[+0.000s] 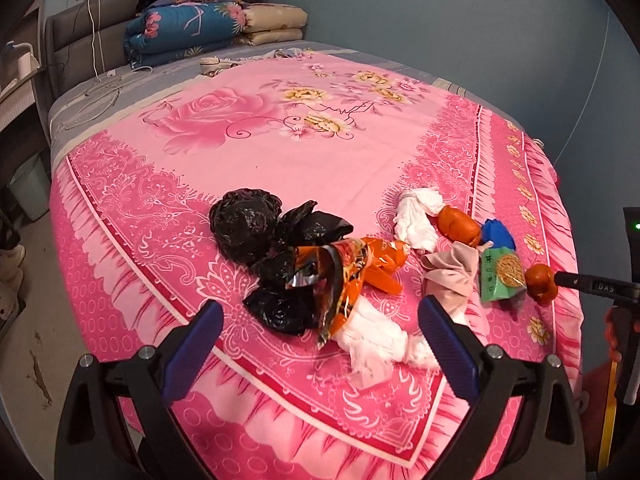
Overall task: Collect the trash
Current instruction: 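Return both tools to the bed toward the orange peel and wrapper, then grasp the orange snack wrapper with the left tool while the right tool grasps the orange peel, then carry the wrapper and orange peel over the bin, then open the left tool while the right tool opens, dropping wrapper and peel into the bin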
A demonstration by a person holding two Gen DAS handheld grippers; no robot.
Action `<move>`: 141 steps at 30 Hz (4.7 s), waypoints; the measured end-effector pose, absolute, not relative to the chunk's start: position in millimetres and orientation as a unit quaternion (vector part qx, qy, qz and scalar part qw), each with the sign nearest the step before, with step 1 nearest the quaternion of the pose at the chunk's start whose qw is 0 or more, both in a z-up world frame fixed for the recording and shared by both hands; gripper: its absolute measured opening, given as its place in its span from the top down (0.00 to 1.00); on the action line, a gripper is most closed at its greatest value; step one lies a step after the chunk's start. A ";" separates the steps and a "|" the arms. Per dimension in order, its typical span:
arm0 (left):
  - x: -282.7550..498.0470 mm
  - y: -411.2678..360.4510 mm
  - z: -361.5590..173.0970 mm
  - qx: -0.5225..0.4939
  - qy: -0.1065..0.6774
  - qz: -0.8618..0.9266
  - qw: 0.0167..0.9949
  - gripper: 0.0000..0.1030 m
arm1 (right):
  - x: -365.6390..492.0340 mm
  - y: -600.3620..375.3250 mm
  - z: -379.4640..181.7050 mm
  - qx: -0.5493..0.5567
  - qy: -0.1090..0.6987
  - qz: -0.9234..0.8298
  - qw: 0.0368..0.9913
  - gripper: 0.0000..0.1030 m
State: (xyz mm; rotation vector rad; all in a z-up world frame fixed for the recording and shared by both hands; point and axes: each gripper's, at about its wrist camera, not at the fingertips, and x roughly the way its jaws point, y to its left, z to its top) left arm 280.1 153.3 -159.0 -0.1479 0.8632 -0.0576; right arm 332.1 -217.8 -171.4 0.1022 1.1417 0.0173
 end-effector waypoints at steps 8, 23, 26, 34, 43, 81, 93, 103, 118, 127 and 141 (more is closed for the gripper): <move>300.0 146.5 -171.8 -0.068 0.423 -0.044 0.902 0.20 | 349.2 -208.9 -194.0 0.028 0.567 0.000 0.823 0.24; 301.5 142.5 -197.4 -0.071 0.438 -0.061 0.894 0.86 | 354.4 -203.7 -207.4 0.029 0.587 -0.003 0.809 0.59; 298.0 144.8 -194.8 -0.079 0.433 -0.064 0.896 0.95 | 354.0 -202.5 -204.3 0.027 0.582 -0.007 0.813 0.69; 276.8 158.3 -176.1 -0.100 0.414 -0.068 0.902 0.97 | 348.6 -205.7 -204.2 0.029 0.581 -0.013 0.813 0.81; 251.8 183.0 -150.7 -0.132 0.391 -0.064 0.909 0.97 | 334.1 -204.2 -180.2 0.044 0.557 0.004 0.829 0.82; 181.4 121.5 -97.3 -0.108 0.349 -0.128 0.922 0.97 | 175.8 -232.4 -60.1 0.123 0.455 0.075 0.879 0.82; 163.8 33.3 -76.2 -0.079 0.338 -0.212 0.914 0.97 | 116.0 -290.9 -8.6 0.160 0.396 0.030 0.904 0.82; 132.9 -50.0 -55.6 -0.015 0.333 -0.285 0.899 0.97 | 69.6 -330.1 21.1 0.179 0.359 -0.013 0.916 0.81; 91.7 -165.2 -74.5 0.094 0.352 -0.376 0.852 0.97 | 34.1 -398.6 12.8 0.234 0.348 -0.076 0.904 0.81; 71.8 -202.8 -106.7 0.126 0.390 -0.438 0.800 0.97 | 41.0 -413.1 -17.3 0.260 0.390 -0.090 0.879 0.81; 64.2 -193.5 -105.0 0.091 0.390 -0.470 0.786 0.60 | 22.5 -429.0 -29.0 0.293 0.393 -0.127 0.862 0.71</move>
